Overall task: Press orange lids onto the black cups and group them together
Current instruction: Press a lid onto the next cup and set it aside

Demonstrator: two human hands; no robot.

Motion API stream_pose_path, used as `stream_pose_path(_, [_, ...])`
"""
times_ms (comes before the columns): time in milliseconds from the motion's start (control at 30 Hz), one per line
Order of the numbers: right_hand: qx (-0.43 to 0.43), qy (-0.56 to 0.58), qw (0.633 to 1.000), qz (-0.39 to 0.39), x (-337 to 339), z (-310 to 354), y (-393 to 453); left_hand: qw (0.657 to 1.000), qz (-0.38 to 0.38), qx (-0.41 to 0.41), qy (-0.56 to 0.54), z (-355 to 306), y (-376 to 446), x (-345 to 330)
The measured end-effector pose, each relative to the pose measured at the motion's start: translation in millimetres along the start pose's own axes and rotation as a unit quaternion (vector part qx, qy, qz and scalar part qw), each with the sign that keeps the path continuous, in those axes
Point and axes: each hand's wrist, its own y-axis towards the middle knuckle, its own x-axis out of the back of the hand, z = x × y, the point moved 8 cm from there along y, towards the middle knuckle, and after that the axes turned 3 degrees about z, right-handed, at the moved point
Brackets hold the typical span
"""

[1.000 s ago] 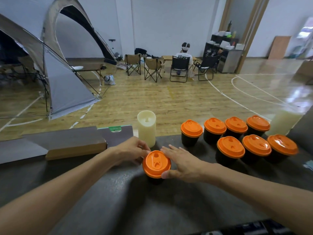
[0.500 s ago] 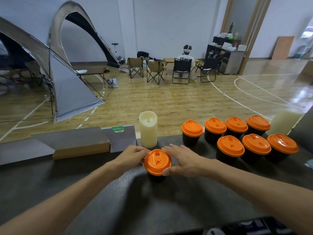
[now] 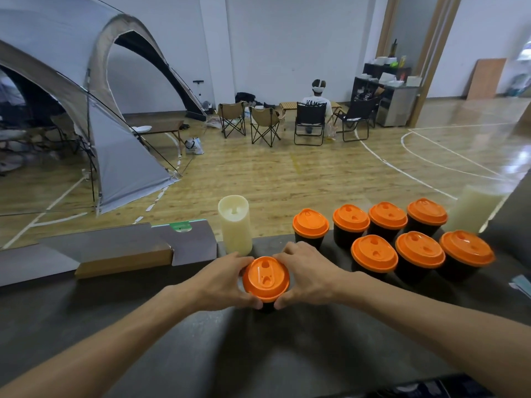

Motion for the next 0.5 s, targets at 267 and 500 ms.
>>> stream_pose_path(267, [-0.023, -0.044, 0.999, -0.004, 28.4, -71.5, -24.1, 0.998, -0.057, -0.034, 0.001, -64.4, 49.3, -3.5])
stream_pose_path(500, [-0.037, -0.076, 0.996, -0.015, 34.5, -105.2, -27.0, 0.996, -0.082, -0.039, 0.028, -88.4, 82.9, -14.2])
